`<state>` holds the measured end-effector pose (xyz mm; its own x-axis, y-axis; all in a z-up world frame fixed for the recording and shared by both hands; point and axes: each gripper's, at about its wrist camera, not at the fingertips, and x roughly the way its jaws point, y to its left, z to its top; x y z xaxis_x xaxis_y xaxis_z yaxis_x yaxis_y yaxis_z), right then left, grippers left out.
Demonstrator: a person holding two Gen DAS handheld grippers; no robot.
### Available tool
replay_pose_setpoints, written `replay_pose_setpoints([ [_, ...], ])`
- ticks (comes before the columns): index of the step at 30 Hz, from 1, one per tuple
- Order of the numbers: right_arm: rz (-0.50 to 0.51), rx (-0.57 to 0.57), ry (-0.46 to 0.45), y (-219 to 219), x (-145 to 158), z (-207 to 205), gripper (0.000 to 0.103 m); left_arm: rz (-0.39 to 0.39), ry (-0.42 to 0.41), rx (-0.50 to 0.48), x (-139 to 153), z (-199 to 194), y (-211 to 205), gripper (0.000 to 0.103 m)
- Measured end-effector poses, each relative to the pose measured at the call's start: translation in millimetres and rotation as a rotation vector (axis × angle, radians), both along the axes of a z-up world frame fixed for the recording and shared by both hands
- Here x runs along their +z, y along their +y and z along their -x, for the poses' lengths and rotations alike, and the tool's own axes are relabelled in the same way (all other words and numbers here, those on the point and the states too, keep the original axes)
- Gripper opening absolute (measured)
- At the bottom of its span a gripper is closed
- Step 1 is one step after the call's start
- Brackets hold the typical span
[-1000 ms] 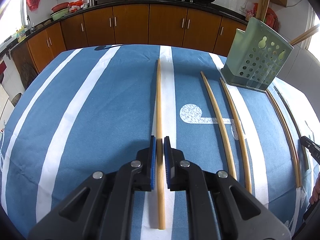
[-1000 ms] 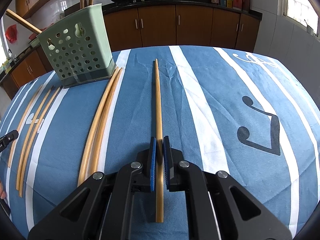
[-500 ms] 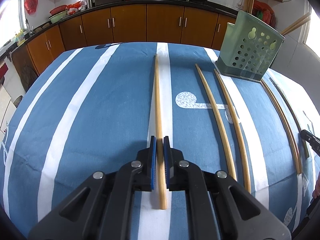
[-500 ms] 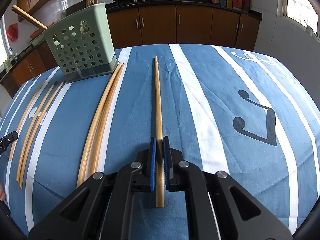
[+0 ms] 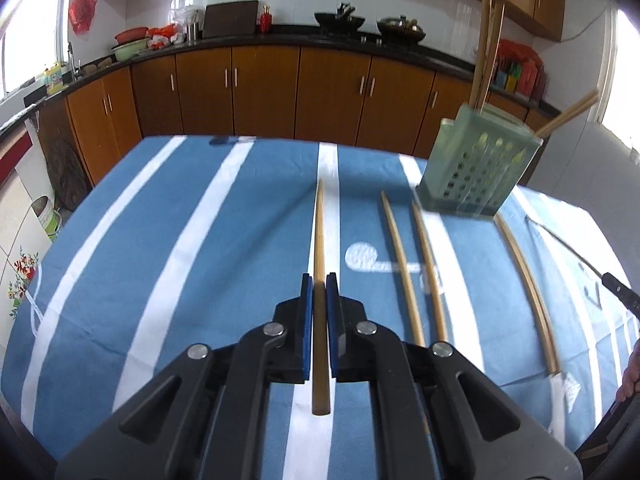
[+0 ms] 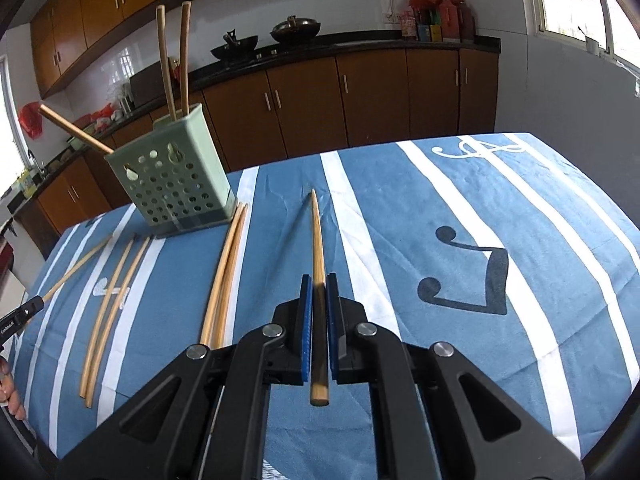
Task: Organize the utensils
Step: 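Lift both held chopsticks upright and carry them toward the green holder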
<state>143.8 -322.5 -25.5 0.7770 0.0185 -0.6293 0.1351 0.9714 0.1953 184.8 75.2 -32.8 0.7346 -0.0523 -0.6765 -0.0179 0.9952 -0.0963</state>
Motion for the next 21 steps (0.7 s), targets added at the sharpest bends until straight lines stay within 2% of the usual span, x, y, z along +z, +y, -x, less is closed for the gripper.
replay_pose_setpoints([
  [7, -0.014, -0.018, -0.125, -7, 39, 6, 0.007, 0.025, -0.120, 0.017, 49, 6, 1, 0.007],
  [13, -0.004, -0.019, -0.172, -11, 58, 2, 0.007, 0.024, -0.198, 0.002, 84, 7, -3, 0.007],
  [21, 0.009, -0.015, -0.189, -8, 65, -1, 0.007, -0.005, -0.232, -0.015, 102, 3, -8, 0.007],
])
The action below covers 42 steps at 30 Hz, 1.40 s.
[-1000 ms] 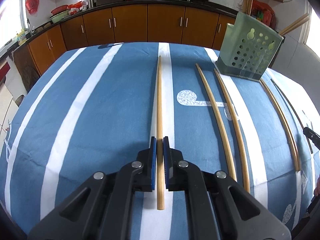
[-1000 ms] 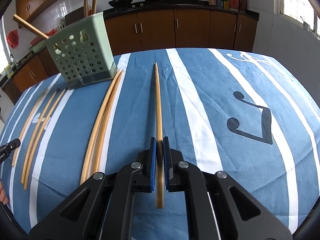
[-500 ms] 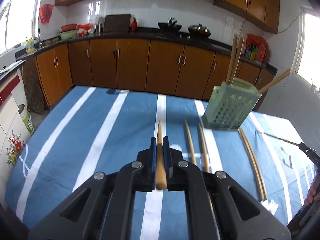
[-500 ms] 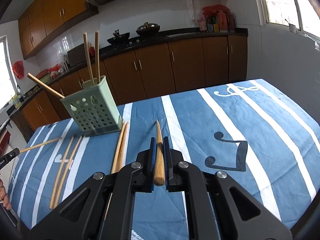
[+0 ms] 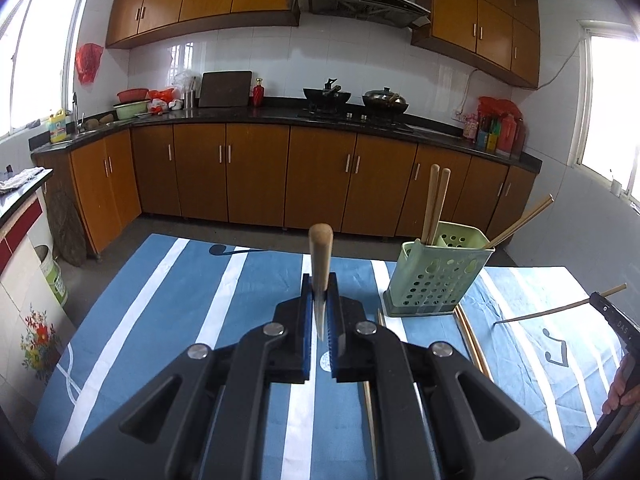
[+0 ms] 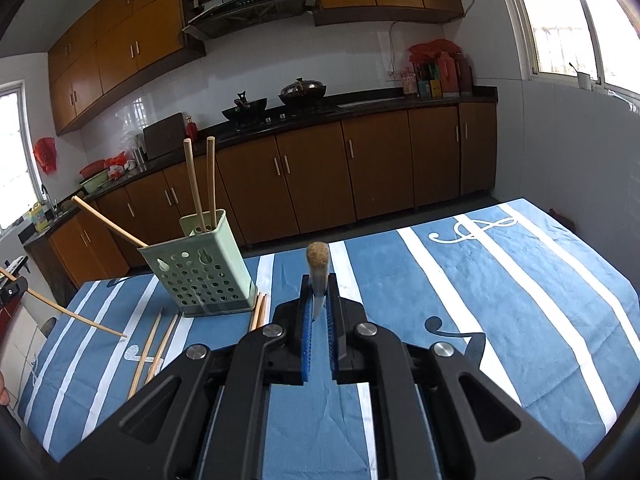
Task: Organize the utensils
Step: 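Lift both held chopsticks upright and carry them toward the green holder, then lower both chopsticks into the green holder and open both tools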
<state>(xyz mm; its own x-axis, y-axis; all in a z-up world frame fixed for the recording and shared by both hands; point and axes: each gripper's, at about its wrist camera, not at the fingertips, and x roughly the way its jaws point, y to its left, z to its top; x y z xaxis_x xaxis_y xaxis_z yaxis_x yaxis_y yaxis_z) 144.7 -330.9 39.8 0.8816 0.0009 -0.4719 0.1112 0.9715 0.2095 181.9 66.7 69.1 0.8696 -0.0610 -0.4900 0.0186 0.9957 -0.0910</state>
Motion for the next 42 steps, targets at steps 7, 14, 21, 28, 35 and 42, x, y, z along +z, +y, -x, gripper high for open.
replay_pose_setpoints([
  [7, -0.019, 0.041, -0.070, 6, 35, 2, 0.007, 0.012, -0.017, -0.075, 23, 3, -15, 0.007],
  [14, -0.085, 0.146, -0.204, 18, 97, 10, 0.007, 0.028, -0.083, -0.209, 71, 14, -46, 0.007],
  [21, -0.052, 0.175, -0.319, 41, 135, -2, 0.007, 0.048, -0.178, -0.238, 111, 1, -79, 0.007],
  [28, -0.021, 0.162, -0.319, 59, 131, -45, 0.007, 0.011, -0.162, -0.211, 109, -45, -104, 0.007],
  [35, -0.038, 0.174, -0.202, 69, 99, -88, 0.007, 0.014, -0.088, -0.201, 76, -86, -108, 0.007],
  [42, -0.060, 0.184, -0.128, 74, 78, -106, 0.007, 0.014, -0.032, -0.206, 54, -107, -110, 0.007],
])
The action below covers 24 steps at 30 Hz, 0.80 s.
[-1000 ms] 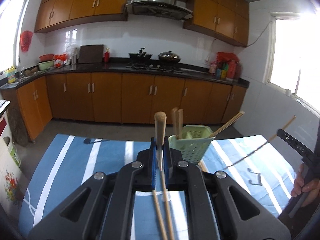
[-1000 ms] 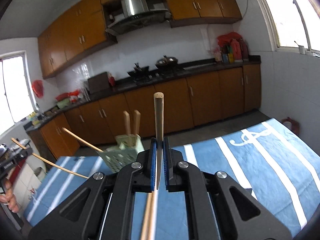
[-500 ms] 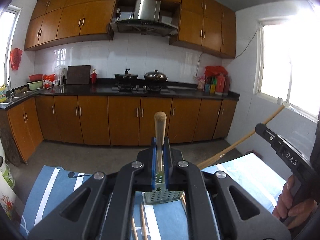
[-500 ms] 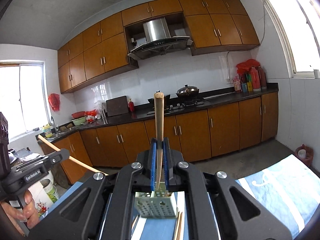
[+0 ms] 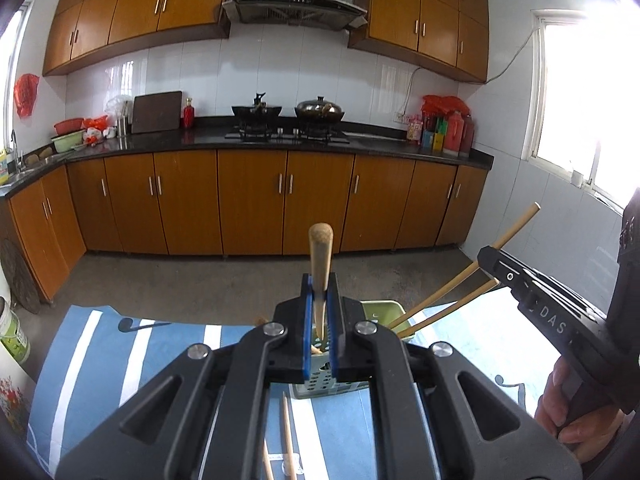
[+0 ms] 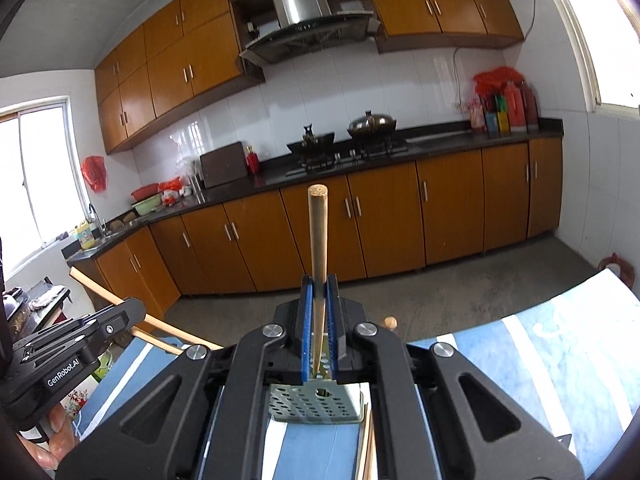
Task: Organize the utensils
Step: 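Lower both chopsticks into the green holder and open both tools, then move both open tools back down to the chopsticks on the table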
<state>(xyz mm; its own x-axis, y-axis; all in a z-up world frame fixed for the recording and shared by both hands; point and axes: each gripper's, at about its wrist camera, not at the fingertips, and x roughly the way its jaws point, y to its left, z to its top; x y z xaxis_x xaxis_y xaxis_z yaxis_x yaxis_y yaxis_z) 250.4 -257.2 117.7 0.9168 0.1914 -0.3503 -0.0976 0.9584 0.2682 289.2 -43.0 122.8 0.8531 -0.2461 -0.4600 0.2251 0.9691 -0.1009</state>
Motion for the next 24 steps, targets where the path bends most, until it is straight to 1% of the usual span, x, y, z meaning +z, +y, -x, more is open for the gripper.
replay_pose_setpoints([
  [4, -0.004, 0.008, 0.029, 0, -3, -4, 0.007, 0.012, 0.029, 0.002, -6, -6, 2, 0.008],
  [8, -0.008, -0.003, 0.023, -2, 2, 0, 0.008, 0.030, 0.023, 0.009, -2, 1, 11, 0.011],
  [12, -0.008, -0.024, -0.002, -10, 12, 14, 0.012, 0.034, -0.002, 0.020, 8, 14, 16, 0.013],
  [17, -0.014, -0.061, -0.024, -29, 21, 44, 0.013, 0.040, -0.035, 0.048, 20, 39, 29, 0.015],
  [19, -0.013, -0.079, -0.014, -38, 19, 55, 0.013, 0.034, -0.041, 0.064, 19, 52, 39, 0.017],
  [21, -0.012, -0.096, 0.013, -48, 10, 66, 0.013, 0.024, -0.037, 0.083, 12, 67, 52, 0.019],
  [24, -0.006, -0.111, 0.090, -59, -14, 76, 0.013, -0.002, -0.006, 0.111, -6, 82, 66, 0.020],
])
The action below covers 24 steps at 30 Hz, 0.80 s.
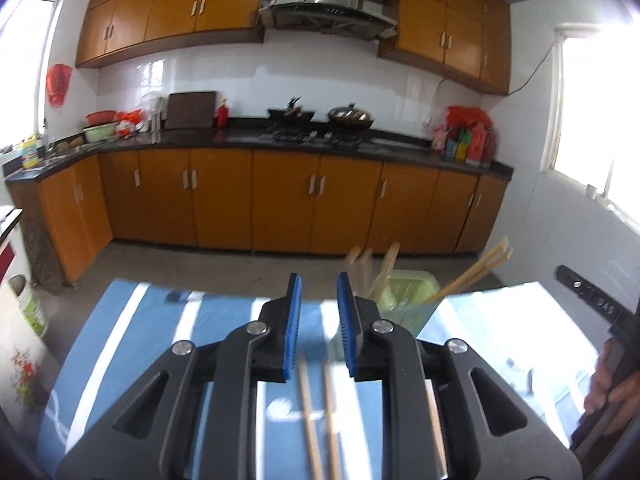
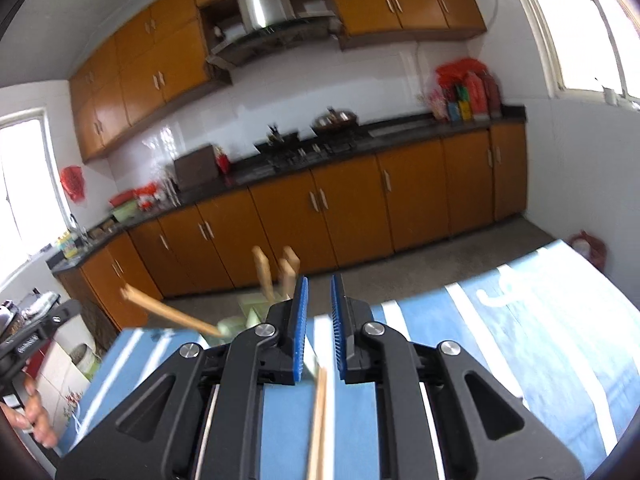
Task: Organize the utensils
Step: 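Move both open tools back down to the chopsticks on the table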
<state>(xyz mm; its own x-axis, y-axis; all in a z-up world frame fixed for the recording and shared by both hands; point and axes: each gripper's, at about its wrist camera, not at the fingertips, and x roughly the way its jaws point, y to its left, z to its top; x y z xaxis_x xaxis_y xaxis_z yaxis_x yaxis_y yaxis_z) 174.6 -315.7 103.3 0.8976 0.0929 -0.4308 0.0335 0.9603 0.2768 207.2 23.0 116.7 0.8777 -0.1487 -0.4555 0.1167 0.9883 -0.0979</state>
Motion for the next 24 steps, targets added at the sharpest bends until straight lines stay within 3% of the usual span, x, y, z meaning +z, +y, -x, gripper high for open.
replay_pose_setpoints([
  [7, 0.013, 0.086, 0.288, 17, -104, -4, 0.013, -0.049, 0.205, 0.033, -92, 10, 20, 0.021],
  [13, 0.030, 0.152, 0.420, 53, -164, -6, 0.013, -0.022, 0.331, 0.035, -144, 9, 23, 0.021],
  [24, 0.059, 0.184, 0.438, 75, -182, -10, 0.013, -0.008, 0.381, 0.021, -165, 7, 20, 0.025],
])
